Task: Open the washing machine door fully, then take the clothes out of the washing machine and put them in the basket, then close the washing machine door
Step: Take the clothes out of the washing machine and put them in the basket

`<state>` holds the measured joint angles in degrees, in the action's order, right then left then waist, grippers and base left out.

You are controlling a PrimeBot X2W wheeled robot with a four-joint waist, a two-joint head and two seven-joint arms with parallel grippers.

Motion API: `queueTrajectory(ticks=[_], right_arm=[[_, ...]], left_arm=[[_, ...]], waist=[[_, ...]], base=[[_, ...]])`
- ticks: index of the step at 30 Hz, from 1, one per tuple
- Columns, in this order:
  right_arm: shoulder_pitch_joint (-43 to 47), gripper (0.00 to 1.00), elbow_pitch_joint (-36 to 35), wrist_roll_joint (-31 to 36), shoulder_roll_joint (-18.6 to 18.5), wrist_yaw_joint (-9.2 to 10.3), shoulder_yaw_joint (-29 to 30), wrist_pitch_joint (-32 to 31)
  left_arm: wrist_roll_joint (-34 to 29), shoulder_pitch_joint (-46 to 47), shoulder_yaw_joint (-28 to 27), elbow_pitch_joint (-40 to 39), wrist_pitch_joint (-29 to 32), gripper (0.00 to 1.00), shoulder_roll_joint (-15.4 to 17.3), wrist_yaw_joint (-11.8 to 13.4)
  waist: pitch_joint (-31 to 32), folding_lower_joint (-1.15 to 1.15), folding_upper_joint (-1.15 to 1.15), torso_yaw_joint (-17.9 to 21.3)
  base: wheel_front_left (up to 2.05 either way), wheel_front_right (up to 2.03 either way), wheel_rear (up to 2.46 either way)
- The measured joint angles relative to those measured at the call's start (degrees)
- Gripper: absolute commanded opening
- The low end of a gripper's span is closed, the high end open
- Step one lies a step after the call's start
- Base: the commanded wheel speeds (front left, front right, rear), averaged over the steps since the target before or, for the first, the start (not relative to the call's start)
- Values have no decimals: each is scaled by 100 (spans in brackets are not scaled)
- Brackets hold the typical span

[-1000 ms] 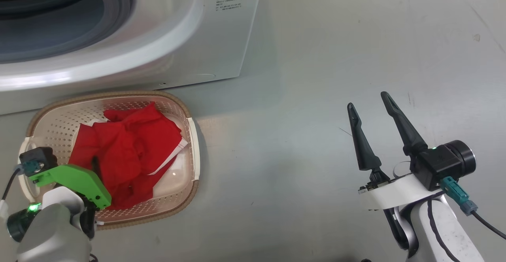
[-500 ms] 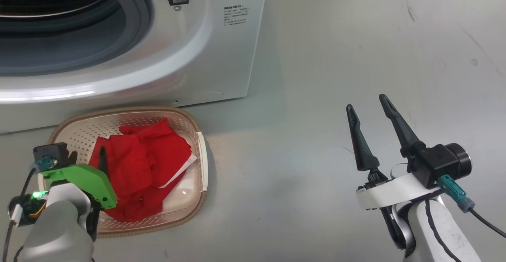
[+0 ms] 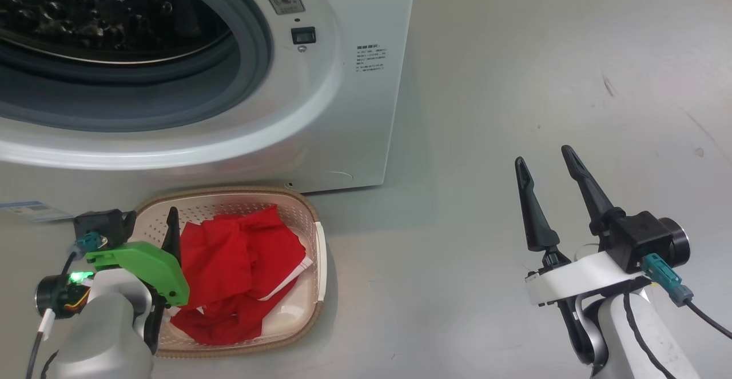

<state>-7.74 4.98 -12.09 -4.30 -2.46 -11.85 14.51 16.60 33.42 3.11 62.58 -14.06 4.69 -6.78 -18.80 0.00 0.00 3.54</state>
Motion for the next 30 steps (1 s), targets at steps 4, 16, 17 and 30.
queueTrajectory(ticks=[4, 16, 17, 30], right_arm=[[77, 100, 70, -11, 1, 0, 54, 0], [427, 100, 157, -108, 9, -9, 145, 0], [455, 100, 157, -110, 14, -9, 160, 0], [710, 100, 60, -203, 65, -45, 207, 0]], left_arm=[[5, -119, 34, -209, -20, 100, -58, -11], [274, -667, -65, -1607, -21, 100, -192, -18], [289, -751, -65, -1785, -22, 100, -192, -18], [413, -1875, 208, -3556, -38, 100, -207, -32]], waist=[[249, 0, 0, -124], [918, 0, 0, -434], [974, 0, 0, -456], [1456, 0, 0, -533]], base=[[0, 0, 0], [0, 0, 0], [0, 0, 0], [0, 0, 0]])
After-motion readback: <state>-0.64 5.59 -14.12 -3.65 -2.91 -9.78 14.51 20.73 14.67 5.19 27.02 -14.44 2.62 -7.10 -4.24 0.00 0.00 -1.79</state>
